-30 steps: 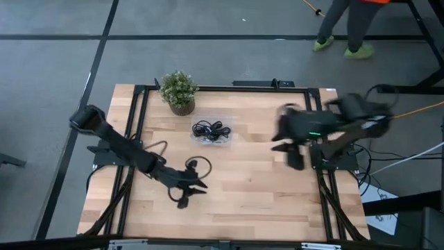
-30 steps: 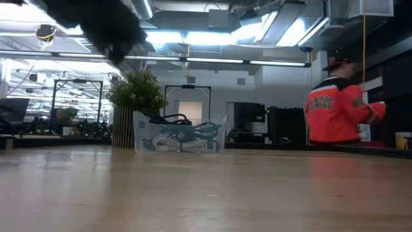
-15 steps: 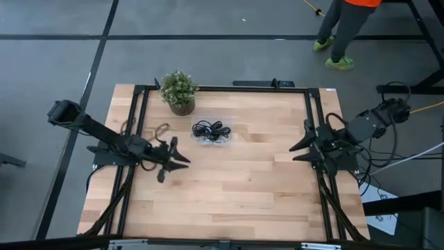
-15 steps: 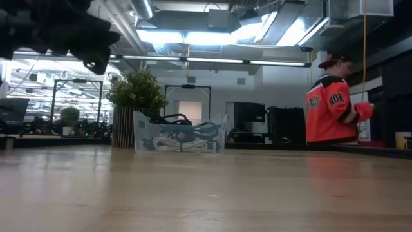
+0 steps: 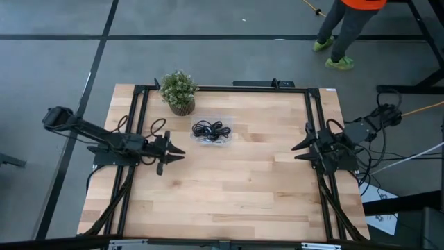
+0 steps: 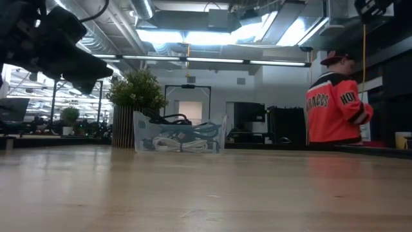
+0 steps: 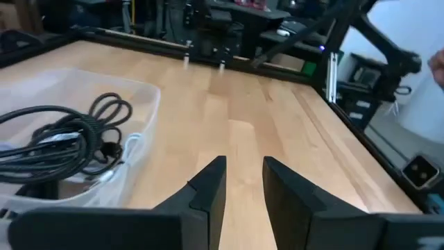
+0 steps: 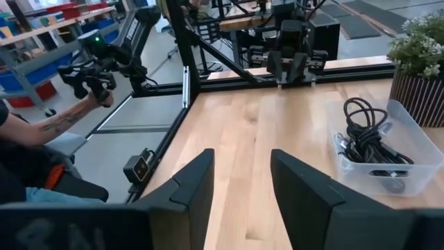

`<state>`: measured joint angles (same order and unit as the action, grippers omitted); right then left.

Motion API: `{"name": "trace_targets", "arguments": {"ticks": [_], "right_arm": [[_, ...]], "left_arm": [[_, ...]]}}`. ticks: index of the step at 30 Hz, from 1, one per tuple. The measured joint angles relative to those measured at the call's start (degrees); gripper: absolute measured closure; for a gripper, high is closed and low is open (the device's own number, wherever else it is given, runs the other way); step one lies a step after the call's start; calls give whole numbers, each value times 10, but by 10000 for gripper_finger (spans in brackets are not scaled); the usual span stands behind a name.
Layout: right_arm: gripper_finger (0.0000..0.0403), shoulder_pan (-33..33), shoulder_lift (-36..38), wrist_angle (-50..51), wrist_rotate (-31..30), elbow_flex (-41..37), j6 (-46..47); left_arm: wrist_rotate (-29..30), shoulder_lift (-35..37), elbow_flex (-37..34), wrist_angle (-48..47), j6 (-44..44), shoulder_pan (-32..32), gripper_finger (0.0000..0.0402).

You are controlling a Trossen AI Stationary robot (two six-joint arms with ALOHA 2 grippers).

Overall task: Pick and place USB-C Cables
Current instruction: Return to home position

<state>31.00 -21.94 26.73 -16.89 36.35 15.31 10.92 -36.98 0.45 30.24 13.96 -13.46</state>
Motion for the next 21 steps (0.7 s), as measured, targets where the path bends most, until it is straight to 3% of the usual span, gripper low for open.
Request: {"name": "trace_targets", "arguments": {"ticks": [10, 15, 18, 21], "right_arm": [[256, 0, 72, -15, -7, -62, 1], [256, 0, 77, -41, -53, -81, 38], [256, 0, 76, -104, -58, -123, 13], [256, 0, 77, -179, -19, -178, -25]], "left_arm": [[-21, 167, 0, -148, -13, 8, 314], [-16, 247, 0, -206, -10, 8, 314], [-10, 288, 0, -228, -17, 8, 314], [-10, 316, 0, -246, -21, 8, 314]]}}
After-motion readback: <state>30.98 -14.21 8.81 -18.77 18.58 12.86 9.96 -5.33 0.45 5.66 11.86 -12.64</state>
